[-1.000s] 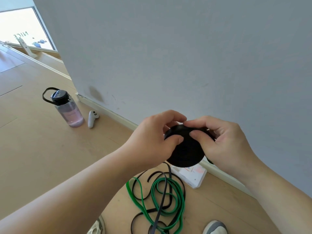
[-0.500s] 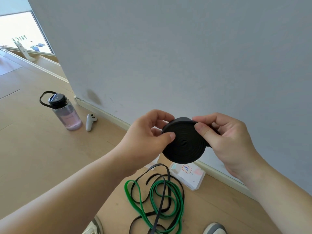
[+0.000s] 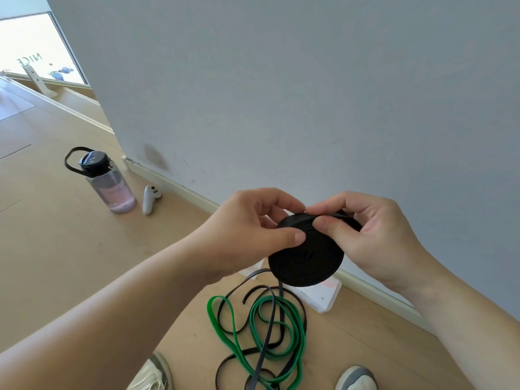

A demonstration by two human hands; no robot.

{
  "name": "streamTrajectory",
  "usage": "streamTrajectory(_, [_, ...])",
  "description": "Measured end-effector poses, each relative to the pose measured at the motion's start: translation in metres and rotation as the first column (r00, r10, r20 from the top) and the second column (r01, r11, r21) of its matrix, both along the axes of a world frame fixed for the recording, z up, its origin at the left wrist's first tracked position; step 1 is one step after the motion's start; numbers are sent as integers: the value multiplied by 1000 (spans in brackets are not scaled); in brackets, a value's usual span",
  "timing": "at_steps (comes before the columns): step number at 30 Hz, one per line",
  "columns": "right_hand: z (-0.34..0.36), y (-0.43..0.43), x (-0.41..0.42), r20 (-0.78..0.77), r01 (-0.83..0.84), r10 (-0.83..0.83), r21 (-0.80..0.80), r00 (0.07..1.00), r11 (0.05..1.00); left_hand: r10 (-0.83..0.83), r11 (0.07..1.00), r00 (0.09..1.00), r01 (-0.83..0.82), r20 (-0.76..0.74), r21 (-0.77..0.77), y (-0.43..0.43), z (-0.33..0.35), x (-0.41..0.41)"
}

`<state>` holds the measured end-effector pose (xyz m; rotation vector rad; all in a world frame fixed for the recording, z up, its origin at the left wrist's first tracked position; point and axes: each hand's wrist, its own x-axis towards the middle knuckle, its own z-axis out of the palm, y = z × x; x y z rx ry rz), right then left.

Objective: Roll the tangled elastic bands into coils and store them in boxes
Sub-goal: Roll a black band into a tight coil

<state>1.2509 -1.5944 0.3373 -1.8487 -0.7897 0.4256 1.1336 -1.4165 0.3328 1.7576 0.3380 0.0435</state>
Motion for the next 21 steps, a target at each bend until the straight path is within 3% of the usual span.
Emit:
streamTrajectory(2, [-2,2,0,-2,4,-4,-27,1000,1000,-1,984,1000,-4,29,178,-3,0,-1])
streamTrajectory(4, [-2,3,1,-44,33,-33,11,998,999,30,979,998,-40,53,198,-5,1,0])
streamTrajectory(8, [0,1,5,-148,146,-127,120,981,982,100,995,990,-101,95,3,-1,3,0])
streamTrajectory(15, [5,5,1,-191,132,-84,254,978,958,311,916,943,-264,117,-303,-2,-3,2])
streamTrajectory(21, [-1,11,-4,-162,131,-96,225,982,965,445,836,890,-371,104,-405,-9,-2,4])
